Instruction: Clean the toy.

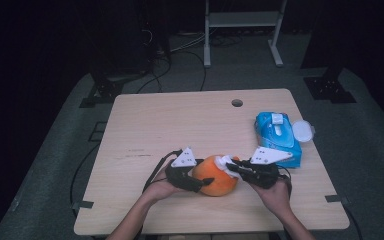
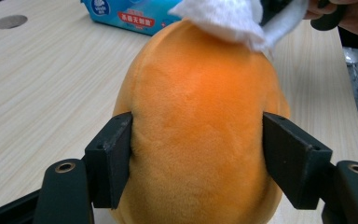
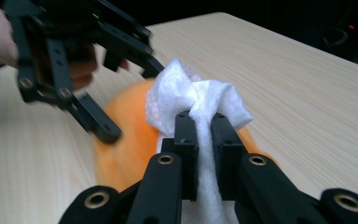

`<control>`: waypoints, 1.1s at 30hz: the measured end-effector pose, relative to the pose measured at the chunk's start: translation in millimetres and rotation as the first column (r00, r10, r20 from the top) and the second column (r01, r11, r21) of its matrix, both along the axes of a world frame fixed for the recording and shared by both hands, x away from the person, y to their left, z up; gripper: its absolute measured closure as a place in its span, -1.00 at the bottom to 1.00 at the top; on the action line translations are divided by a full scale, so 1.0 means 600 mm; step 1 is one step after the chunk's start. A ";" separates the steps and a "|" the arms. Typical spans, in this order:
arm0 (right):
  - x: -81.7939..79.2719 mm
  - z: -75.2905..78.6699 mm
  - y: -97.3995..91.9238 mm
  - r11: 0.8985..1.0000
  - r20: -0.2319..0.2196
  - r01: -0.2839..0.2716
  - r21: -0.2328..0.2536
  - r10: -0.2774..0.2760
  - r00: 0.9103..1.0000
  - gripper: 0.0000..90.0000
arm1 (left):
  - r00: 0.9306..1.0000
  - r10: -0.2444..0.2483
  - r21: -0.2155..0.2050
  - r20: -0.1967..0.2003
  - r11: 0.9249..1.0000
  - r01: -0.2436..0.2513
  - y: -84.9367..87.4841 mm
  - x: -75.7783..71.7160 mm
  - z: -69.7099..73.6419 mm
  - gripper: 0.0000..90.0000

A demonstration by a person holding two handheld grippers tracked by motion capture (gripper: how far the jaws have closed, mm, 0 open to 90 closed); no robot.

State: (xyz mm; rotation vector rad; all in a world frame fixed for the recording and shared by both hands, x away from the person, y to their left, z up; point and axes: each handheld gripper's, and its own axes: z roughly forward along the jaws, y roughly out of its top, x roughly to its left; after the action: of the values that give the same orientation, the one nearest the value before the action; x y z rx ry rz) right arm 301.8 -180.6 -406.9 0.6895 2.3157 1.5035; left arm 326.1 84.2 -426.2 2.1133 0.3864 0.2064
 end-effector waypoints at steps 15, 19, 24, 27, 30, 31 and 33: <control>-0.013 -0.006 0.040 0.991 0.013 -0.133 -0.029 0.133 0.991 0.83 | 0.996 -0.067 -0.023 -0.051 0.998 0.066 0.011 0.011 0.000 -0.71; -0.009 -0.001 0.028 0.995 0.017 -0.098 -0.022 0.098 0.995 0.82 | 0.996 -0.054 -0.026 -0.066 0.998 0.053 0.019 0.015 -0.002 -0.36; 0.007 -0.004 -0.009 1.000 0.004 -0.008 0.000 0.008 1.000 0.82 | 0.993 -0.026 -0.042 -0.116 0.999 0.021 0.032 0.023 -0.009 -0.31; 0.017 -0.016 -0.034 0.999 -0.054 0.040 0.023 -0.039 0.998 0.82 | 0.990 -0.017 -0.055 -0.138 0.998 0.010 0.040 0.027 -0.012 -0.33; 0.019 -0.023 -0.040 0.998 -0.081 0.043 0.039 -0.040 0.996 0.82 | 0.990 -0.009 -0.056 -0.141 0.998 0.001 0.040 0.028 -0.013 -0.34; 0.018 -0.022 -0.037 0.998 -0.077 0.039 0.040 -0.036 0.996 0.82 | 0.990 -0.004 -0.053 -0.139 0.999 -0.004 0.039 0.028 -0.013 -0.35; 0.013 -0.018 -0.029 0.999 -0.065 0.021 0.047 -0.018 0.998 0.82 | 0.990 0.002 -0.053 -0.142 0.999 -0.010 0.039 0.028 -0.013 -0.37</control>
State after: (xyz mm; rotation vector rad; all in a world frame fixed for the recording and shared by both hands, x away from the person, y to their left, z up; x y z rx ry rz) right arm 309.7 -197.9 -417.8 0.7815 2.3197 1.5539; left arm 343.1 107.3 -434.0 2.0801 0.4772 0.0479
